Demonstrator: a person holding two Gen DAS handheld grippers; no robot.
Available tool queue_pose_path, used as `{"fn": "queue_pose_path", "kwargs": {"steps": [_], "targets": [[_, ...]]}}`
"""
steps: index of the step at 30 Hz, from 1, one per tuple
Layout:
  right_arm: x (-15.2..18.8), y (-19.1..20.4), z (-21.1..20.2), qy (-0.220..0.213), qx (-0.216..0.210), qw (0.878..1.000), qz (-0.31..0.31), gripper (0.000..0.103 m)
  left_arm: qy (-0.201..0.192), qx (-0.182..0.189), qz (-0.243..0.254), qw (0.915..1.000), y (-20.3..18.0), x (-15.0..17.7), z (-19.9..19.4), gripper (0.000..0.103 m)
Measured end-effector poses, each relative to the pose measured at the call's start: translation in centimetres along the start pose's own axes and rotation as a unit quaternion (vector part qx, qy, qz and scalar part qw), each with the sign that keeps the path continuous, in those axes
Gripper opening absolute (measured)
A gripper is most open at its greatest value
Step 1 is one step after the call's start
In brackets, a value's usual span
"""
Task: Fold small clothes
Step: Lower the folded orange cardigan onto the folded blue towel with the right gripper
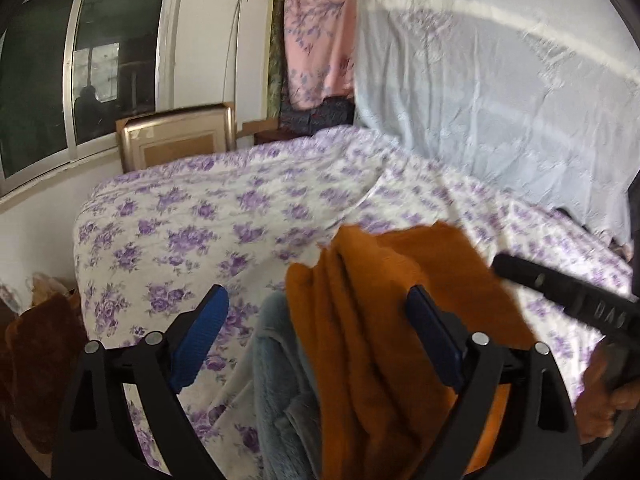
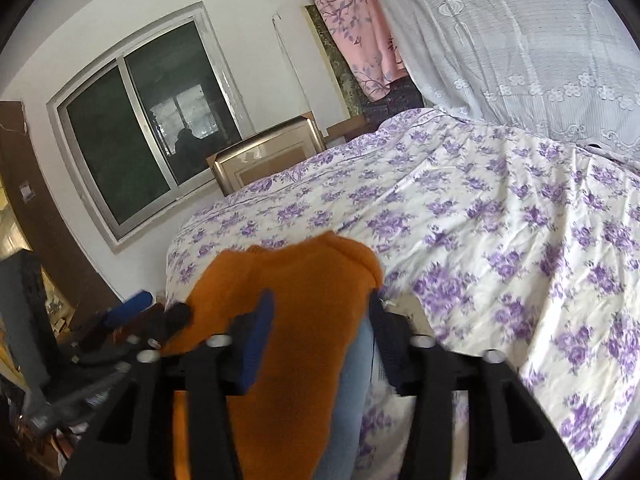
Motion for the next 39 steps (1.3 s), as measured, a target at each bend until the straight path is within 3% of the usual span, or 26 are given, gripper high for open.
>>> {"fn": "queue_pose_path", "kwargs": {"steps": [4,8,17,25,39], "targets": [[0.1,0.9,1.9,0.01,0.012,0.999,-0.028,0.016,0.017,-0.013,-0.007,0.9997,1.1,1.1,1.5,0.096],[1.5,0.3,4.1,0.04,0.021,0.999,-0.026,0.016,0.032,0.007,-0.033,0.9989,2.4,2.6,2.6,0.098],[2.3,-0.3,4.8,0.046,0.02,0.998,-0.029,0.017,0.032,0.025,-0.05,0.9979,2.4,3.3,3.3,0.099],[1.8,1.2,1.8,0.032,0.035,0.996,-0.073,0.017,0.03,-0.008,-0.025,0.9992,1.7,2.4,1.3,0.099],[5.4,5.2,-4.6,0.037,-0.006,0.991,-0.132,0.017,0.045,0.003,-0.06,0.9971,3.5,4.3,-2.5,0.099]]}}
Point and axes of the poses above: each gripper's, at about its wrist camera, not at the fingertips, and z roughly the way its jaws point, y to its left, x to its underside, the point moved 5 cm from there along z, roughly the way its jaws point
